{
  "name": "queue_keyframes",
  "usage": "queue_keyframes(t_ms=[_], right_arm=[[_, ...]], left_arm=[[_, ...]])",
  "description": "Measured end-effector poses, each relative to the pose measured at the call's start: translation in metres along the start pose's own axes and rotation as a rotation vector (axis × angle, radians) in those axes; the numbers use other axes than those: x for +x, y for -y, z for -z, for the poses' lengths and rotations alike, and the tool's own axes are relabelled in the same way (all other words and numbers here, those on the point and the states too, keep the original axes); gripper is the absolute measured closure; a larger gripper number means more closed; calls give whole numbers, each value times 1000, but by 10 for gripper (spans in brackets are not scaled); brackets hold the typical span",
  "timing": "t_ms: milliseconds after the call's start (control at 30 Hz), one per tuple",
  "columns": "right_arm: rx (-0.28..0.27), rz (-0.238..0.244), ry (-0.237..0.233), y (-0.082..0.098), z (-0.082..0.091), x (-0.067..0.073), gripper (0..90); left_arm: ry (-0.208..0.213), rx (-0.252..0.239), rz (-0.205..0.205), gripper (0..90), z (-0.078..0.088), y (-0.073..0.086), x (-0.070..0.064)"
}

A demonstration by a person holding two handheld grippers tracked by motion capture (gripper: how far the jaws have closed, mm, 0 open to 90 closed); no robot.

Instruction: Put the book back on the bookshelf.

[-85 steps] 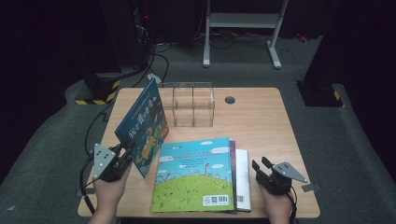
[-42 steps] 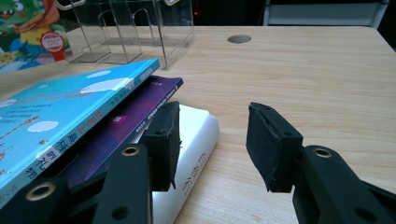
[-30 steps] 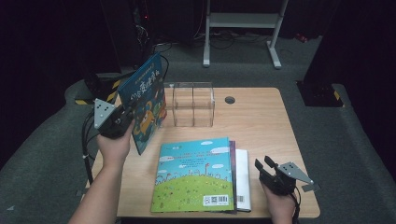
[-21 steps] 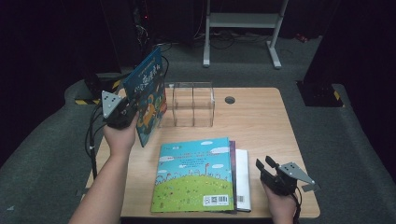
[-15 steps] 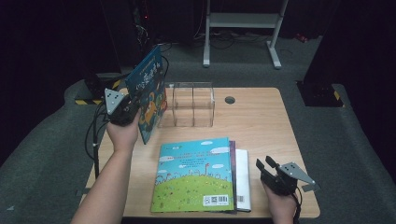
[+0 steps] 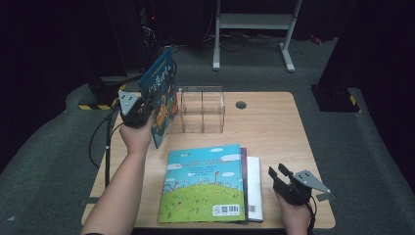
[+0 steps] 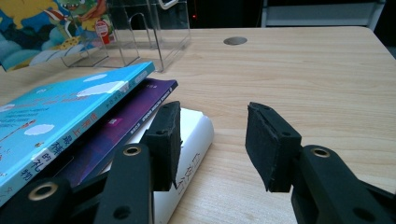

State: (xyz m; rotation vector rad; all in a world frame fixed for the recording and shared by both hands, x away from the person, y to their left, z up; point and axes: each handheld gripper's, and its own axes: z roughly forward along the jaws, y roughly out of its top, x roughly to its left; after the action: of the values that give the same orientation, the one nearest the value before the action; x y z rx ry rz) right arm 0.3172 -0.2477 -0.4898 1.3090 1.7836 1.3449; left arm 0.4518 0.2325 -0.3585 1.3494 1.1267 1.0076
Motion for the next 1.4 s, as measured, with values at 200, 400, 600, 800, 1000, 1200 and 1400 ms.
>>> queue_keyframes(t_ms=[200, 400, 600, 800, 1000, 1200, 1400], right_arm=[[0, -2, 1, 0, 1, -2, 553], [-5, -1, -1, 0, 1, -2, 554], [-6, -4, -3, 0, 1, -2, 554], [-1, -3, -5, 0, 1, -1, 555], [-4, 0, -7, 0, 0, 0, 555], [-5, 0, -7, 0, 0, -1, 556], [-5, 0, -8, 0, 0, -1, 556]], left_arm=[[-8, -9, -9, 830, -7, 2, -4], [-18, -14, -8, 830, -12, 5, -6], [-23, -21, 4, 830, -12, 8, -6], [-36, -24, 5, 830, -12, 15, -6], [-36, -33, 11, 830, -12, 15, -4], [-40, -41, 7, 830, -13, 17, -6], [-46, -50, 7, 830, -12, 23, -8]])
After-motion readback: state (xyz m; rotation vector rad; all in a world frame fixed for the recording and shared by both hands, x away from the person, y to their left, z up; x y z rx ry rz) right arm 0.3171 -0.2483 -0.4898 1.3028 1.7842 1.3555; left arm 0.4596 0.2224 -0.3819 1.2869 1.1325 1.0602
